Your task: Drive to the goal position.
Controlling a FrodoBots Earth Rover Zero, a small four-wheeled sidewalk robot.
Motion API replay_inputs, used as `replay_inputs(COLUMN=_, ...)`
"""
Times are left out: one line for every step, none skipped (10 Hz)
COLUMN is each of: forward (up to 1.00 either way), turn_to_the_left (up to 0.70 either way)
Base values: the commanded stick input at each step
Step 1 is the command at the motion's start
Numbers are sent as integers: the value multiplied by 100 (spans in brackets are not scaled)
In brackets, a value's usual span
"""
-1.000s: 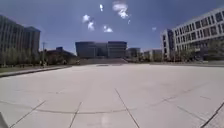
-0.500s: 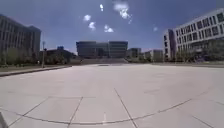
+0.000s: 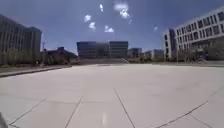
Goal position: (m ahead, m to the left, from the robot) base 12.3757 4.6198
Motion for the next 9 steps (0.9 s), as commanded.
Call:
replay_inputs(forward=50, turn_to_the_left=0)
replay_inputs(forward=50, turn_to_the_left=0)
replay_inputs(forward=50, turn_to_the_left=0)
replay_inputs(forward=50, turn_to_the_left=0)
replay_inputs(forward=50, turn_to_the_left=0)
replay_inputs(forward=50, turn_to_the_left=0)
replay_inputs(forward=50, turn_to_the_left=0)
replay_inputs(forward=50, turn_to_the_left=0)
replay_inputs(forward=50, turn_to_the_left=0)
